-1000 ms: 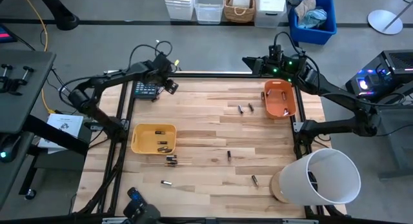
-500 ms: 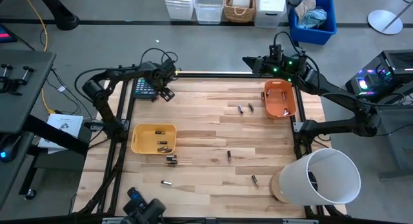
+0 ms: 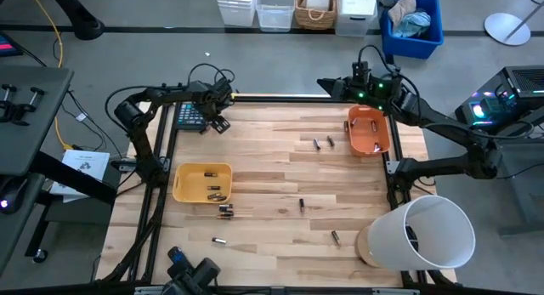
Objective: Sort batteries
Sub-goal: Put the silver battery into the orange bin
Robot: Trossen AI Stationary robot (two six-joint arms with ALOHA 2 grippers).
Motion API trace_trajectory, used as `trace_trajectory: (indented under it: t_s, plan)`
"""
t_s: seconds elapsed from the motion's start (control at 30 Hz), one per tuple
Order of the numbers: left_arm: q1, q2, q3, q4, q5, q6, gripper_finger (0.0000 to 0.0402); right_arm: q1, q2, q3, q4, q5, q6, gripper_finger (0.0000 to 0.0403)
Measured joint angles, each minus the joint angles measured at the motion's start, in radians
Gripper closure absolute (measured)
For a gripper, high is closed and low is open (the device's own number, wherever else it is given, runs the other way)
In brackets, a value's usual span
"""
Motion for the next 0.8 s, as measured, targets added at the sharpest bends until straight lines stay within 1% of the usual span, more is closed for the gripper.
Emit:
trace_trajectory:
  t_s: [0.1, 0.17, 0.2, 0.27, 0.37, 0.4, 0.47, 0.6, 0.7, 0.73, 0.8]
  plan:
    - [-0.006, 0.001, -0.002, -0.001, 0.022, 0.031, 0.0218, 0.011, 0.000, 0.000, -0.007, 0.018, -0.001, 0.0203]
    - [-0.016, 0.001, -0.003, -0.010, 0.022, 0.055, 0.0235, 0.015, 0.000, 0.000, -0.010, 0.030, -0.001, 0.0203]
    - [-0.020, 0.001, -0.003, -0.013, 0.023, 0.061, 0.0249, 0.015, 0.000, 0.000, -0.010, 0.033, -0.001, 0.0203]
    - [-0.026, 0.002, -0.003, -0.021, 0.032, 0.063, 0.0288, 0.015, 0.000, 0.000, -0.010, 0.035, -0.001, 0.0203]
    - [-0.029, 0.001, -0.003, -0.051, 0.070, 0.062, 0.0366, 0.015, 0.000, 0.000, -0.010, 0.035, -0.001, 0.0203]
    - [-0.029, 0.001, -0.003, -0.071, 0.094, 0.049, 0.0375, 0.015, 0.000, 0.000, -0.010, 0.035, -0.001, 0.0203]
    - [-0.030, -0.002, 0.001, -0.108, 0.132, 0.034, 0.0375, 0.015, 0.000, 0.000, -0.010, 0.035, -0.001, 0.0203]
    - [-0.052, -0.035, 0.011, -0.153, 0.173, 0.010, 0.0375, 0.015, 0.000, 0.000, -0.009, 0.035, -0.001, 0.0203]
    - [-0.083, -0.084, 0.020, -0.080, 0.276, -0.019, 0.0375, 0.015, 0.000, 0.000, -0.009, 0.035, -0.001, 0.0203]
    - [-0.101, -0.093, 0.020, -0.051, 0.298, -0.036, 0.0375, 0.015, 0.000, 0.000, -0.008, 0.035, -0.001, 0.0203]
    - [-0.152, -0.100, 0.020, 0.029, 0.311, -0.064, 0.0375, 0.015, 0.000, 0.000, -0.008, 0.035, -0.001, 0.0203]
